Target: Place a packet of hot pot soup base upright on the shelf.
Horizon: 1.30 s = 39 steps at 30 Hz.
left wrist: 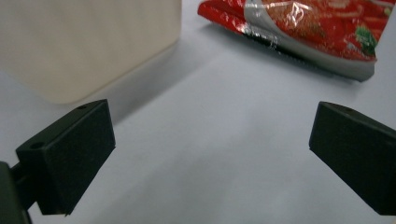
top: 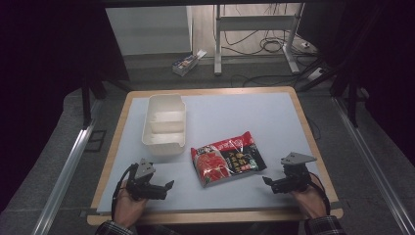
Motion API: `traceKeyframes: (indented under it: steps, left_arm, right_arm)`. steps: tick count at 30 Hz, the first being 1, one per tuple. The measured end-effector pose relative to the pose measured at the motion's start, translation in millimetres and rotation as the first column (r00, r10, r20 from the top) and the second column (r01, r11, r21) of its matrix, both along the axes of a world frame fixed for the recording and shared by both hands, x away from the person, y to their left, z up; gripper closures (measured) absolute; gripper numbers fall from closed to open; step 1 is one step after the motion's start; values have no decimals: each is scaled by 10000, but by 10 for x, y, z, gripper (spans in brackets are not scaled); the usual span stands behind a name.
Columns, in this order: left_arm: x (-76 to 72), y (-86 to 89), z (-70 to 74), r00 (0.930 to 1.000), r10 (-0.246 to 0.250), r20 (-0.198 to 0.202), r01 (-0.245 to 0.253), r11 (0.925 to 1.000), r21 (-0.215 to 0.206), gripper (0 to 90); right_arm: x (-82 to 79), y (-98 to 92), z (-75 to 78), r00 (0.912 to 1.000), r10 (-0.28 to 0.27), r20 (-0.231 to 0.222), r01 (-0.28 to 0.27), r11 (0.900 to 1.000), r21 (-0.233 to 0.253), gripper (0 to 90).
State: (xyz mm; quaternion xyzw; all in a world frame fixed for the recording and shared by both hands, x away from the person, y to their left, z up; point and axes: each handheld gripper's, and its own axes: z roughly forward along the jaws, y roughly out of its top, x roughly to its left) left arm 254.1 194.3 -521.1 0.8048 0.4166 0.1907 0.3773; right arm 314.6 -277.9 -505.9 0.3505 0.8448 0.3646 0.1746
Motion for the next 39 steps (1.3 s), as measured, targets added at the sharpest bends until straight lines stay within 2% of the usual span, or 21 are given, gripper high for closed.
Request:
traceKeyframes:
  steps: [3,6,10,14,20,24,25,26,27,28,29,30,32,33,34,36,37,39]
  left_arm:
    - [-6,-1,-12,9997,-138,-209,135,9998,-109,8]
    - [-9,3,-12,9995,-183,-240,180,9997,-138,8]
    - [-11,-16,-15,9992,-220,-326,222,9997,67,3]
    - [-25,-52,-9,9990,-352,-283,362,9987,354,0]
    - [-14,-11,3,9981,-421,-454,410,9989,-237,14]
    - [-6,-15,13,9964,-592,-603,551,9962,-674,62]
    - [-6,-15,13,9964,-592,-603,551,9962,-674,74]
    - [-6,-27,30,9961,-666,-570,615,9943,-871,74]
    - [-6,-42,47,9964,-723,-439,682,9938,-877,110]
    - [0,-89,84,9979,-618,-207,605,9963,-614,159]
    - [5,-111,102,9980,-629,-60,625,9964,-581,188]
    - [15,-124,116,9972,-750,45,751,9942,-773,217]
    - [59,-141,129,9932,-1166,57,1163,9839,-1359,265]
    - [78,-157,132,9925,-1212,134,1219,9819,-1450,281]
    - [93,-174,131,9924,-1201,264,1226,9824,-1408,298]
    - [114,-195,128,9927,-1178,277,1205,9831,-1379,314]
    - [129,-208,125,9927,-1164,315,1197,9830,-1395,378]
    - [177,-246,128,9919,-1243,264,1269,9807,-1488,419]
  right_arm:
    - [27,-29,-4,9999,-19,-144,23,9998,221,0]
    - [34,-18,-13,9999,-3,-164,4,10000,61,0]
    - [34,12,-36,9998,45,-194,-48,9999,-165,0]
    - [28,29,-32,9998,16,-184,-17,10000,-79,0]
    - [17,69,-35,9997,101,-207,-101,9999,-14,0]
    - [16,87,-35,9997,177,-179,-178,9998,-83,0]
    - [16,87,-35,9997,177,-179,-178,9998,-83,0]
    - [18,90,-37,9996,196,-181,-198,9998,-93,0]
    - [19,96,-39,9996,202,-189,-204,9998,-85,0]
    - [21,102,-39,9996,228,-153,-230,9997,-102,0]
    - [22,103,-38,9996,240,-137,-242,9996,-107,0]
    - [23,103,-36,9996,248,-113,-250,9996,-141,0]
    - [22,105,-29,9997,229,-33,-229,9996,-133,0]
    - [23,104,-26,9998,219,-22,-219,9997,-118,0]
    - [25,103,-26,9998,210,-14,-210,9997,-121,0]
    - [29,104,-27,9998,208,9,-208,9997,-154,0]
    - [30,107,-26,9998,205,-3,-205,9997,-125,1]
    - [32,110,-26,9997,231,21,-231,9996,-148,1]
